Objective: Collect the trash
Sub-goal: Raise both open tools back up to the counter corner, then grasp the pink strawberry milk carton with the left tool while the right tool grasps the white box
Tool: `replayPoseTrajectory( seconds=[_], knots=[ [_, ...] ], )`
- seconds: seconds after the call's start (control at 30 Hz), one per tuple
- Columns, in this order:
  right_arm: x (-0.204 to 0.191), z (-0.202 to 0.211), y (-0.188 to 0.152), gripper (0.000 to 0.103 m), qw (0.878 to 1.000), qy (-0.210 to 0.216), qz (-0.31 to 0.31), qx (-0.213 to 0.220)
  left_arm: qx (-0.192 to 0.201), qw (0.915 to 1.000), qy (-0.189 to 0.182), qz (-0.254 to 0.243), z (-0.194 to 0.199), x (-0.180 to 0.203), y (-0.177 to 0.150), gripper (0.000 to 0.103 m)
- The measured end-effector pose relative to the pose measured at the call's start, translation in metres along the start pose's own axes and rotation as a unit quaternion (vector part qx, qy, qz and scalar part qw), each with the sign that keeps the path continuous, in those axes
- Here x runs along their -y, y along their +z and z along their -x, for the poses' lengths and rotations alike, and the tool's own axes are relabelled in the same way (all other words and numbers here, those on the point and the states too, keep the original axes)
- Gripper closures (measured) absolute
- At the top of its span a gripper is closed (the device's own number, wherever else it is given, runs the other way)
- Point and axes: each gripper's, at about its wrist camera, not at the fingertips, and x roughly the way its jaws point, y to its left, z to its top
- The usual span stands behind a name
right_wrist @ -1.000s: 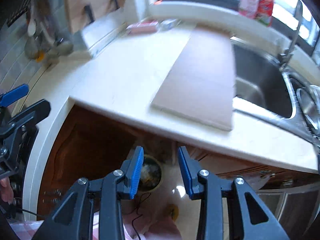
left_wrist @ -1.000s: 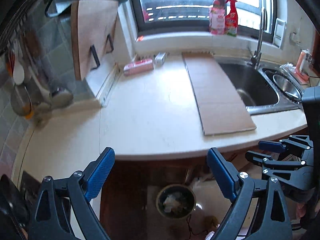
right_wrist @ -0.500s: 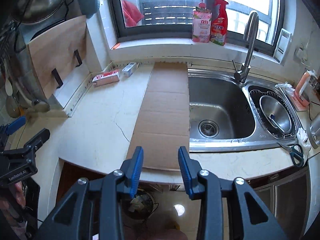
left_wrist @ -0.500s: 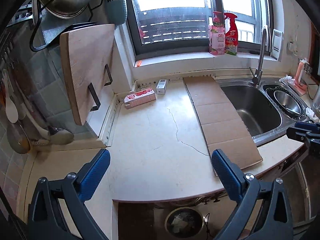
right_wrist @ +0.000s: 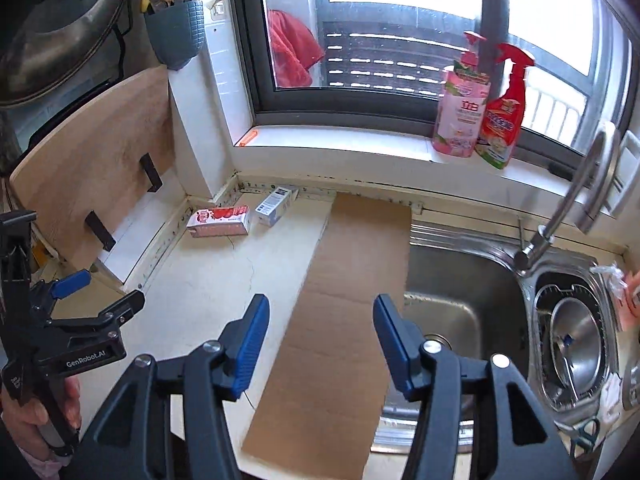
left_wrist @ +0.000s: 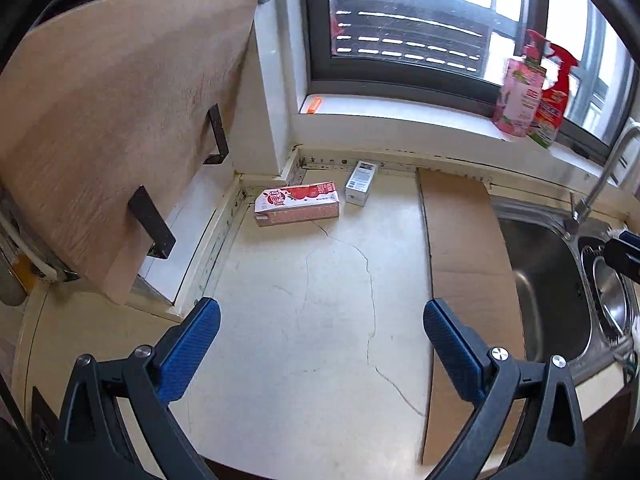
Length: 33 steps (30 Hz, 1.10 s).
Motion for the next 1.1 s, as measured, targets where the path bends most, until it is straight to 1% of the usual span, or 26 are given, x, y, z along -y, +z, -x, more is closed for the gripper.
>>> replayPoseTrajectory(
  seconds=[0.17, 0.23, 0.27, 0.33, 0.4, 0.43, 0.47, 0.57, 0.63, 0.73, 0.83, 0.97, 1.03, 1.1],
  knots=[
    [0.007, -0.08, 0.061, 0.049, 0.998, 0.045, 0.004, -0.035, -0.036, 0.9971, 0.022, 0.063, -0.064, -0.008, 0.056, 0.002],
    [0.006, -0.117, 0.081, 0.048, 0.997, 0.061, 0.0, -0.053, -0.046, 0.9951, 0.038, 0.078, -0.089, -0.013, 0.074, 0.002],
    [0.005, -0.138, 0.091, 0.048, 0.995, 0.071, -0.002, -0.064, -0.054, 0.9946, 0.041, 0.078, -0.101, -0.015, 0.083, 0.002],
    [0.0, -0.172, 0.105, 0.048, 0.993, 0.088, -0.01, -0.08, -0.071, 0.9915, 0.051, 0.096, -0.13, -0.019, 0.097, 0.002],
    [-0.004, -0.203, 0.116, 0.048, 0.99, 0.102, -0.019, -0.092, -0.084, 0.9879, 0.055, 0.118, -0.155, -0.022, 0.108, 0.002],
    [-0.007, -0.216, 0.119, 0.048, 0.989, 0.111, -0.022, -0.094, -0.09, 0.9848, 0.058, 0.137, -0.171, -0.025, 0.114, 0.002],
    [-0.009, -0.228, 0.123, 0.048, 0.989, 0.114, -0.026, -0.096, -0.092, 0.9824, 0.061, 0.151, -0.178, -0.026, 0.114, 0.002],
    [-0.012, -0.264, 0.131, 0.048, 0.987, 0.117, -0.037, -0.103, -0.099, 0.9715, 0.073, 0.203, -0.211, -0.035, 0.123, 0.002],
    [-0.01, -0.284, 0.134, 0.048, 0.984, 0.125, -0.051, -0.113, -0.108, 0.962, 0.086, 0.235, -0.235, -0.042, 0.126, 0.002],
    [-0.007, -0.308, 0.137, 0.048, 0.981, 0.132, -0.069, -0.124, -0.114, 0.952, 0.101, 0.265, -0.261, -0.047, 0.129, 0.002],
    [-0.006, -0.321, 0.136, 0.048, 0.977, 0.148, -0.081, -0.13, -0.117, 0.9443, 0.118, 0.284, -0.282, -0.047, 0.133, 0.002],
    [-0.009, -0.331, 0.137, 0.048, 0.976, 0.152, -0.075, -0.133, -0.129, 0.935, 0.148, 0.295, -0.304, -0.048, 0.133, 0.002],
    [-0.011, -0.336, 0.138, 0.048, 0.976, 0.155, -0.076, -0.134, -0.136, 0.9308, 0.155, 0.302, -0.316, -0.047, 0.131, 0.002],
    [-0.012, -0.34, 0.139, 0.048, 0.975, 0.157, -0.078, -0.135, -0.131, 0.9304, 0.176, 0.293, -0.32, -0.045, 0.131, 0.002]
  ],
)
